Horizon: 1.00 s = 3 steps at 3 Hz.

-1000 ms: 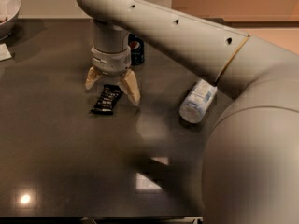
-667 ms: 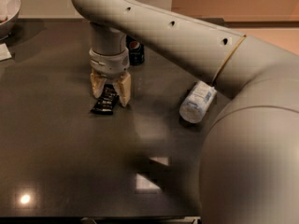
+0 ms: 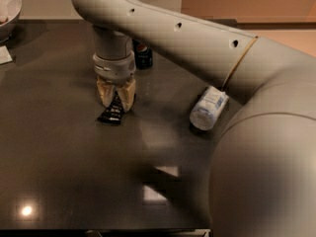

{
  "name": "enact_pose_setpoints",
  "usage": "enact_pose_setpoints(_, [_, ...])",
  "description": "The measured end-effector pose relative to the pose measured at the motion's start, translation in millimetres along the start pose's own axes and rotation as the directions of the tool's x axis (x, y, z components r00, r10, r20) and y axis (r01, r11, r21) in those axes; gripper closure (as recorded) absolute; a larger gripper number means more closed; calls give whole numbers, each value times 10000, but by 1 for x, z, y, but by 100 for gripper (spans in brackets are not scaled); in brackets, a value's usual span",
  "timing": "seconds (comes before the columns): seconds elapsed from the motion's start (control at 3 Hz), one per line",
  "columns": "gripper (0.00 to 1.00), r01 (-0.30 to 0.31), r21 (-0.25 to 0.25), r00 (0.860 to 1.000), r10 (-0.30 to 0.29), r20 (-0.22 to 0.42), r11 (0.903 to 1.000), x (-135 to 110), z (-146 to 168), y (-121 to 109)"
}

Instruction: Pick rxbar chocolate

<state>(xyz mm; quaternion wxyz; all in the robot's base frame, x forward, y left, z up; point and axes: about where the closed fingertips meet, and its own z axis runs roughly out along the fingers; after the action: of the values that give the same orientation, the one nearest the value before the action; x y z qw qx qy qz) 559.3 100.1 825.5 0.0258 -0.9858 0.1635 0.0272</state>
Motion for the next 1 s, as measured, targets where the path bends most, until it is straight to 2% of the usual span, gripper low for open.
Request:
enact_pose_setpoints(0.33, [100,-315,96,9995,314,76,9995,3,-8,7])
enact_pose_setpoints(1.0, [100,-1055,932,9944,1041,200,9900,15,-59,21])
